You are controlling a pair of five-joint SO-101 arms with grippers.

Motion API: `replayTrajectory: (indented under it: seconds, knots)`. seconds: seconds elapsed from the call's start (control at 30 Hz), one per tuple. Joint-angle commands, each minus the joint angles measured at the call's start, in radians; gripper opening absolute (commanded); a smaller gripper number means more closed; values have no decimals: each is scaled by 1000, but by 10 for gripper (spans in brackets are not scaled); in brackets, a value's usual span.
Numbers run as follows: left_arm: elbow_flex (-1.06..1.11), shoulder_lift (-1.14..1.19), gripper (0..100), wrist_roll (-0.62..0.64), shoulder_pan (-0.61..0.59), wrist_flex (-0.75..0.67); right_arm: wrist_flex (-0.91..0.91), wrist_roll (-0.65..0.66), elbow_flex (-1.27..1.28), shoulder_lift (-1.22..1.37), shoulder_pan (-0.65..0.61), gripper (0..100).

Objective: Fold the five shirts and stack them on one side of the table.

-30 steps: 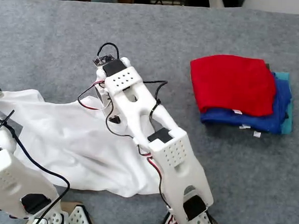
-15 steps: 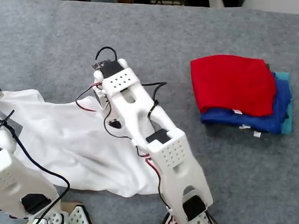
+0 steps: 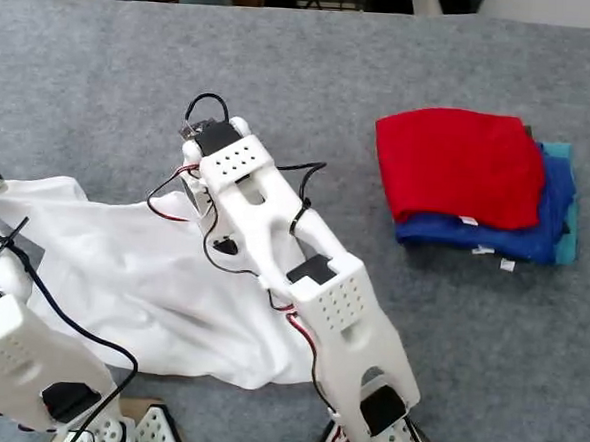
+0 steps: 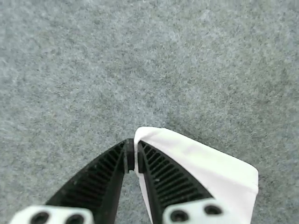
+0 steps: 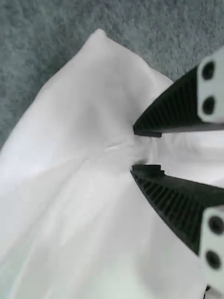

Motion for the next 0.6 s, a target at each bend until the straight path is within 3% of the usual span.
replayTrajectory:
  seconds: [0.0,0.57]
  knots:
    - [-7,-14,29,6,-5,-17,9,-5,-25,-28,-3,66]
    - [-7,-14,29,6,-7,-17,14,8,-24,-33,-8,15]
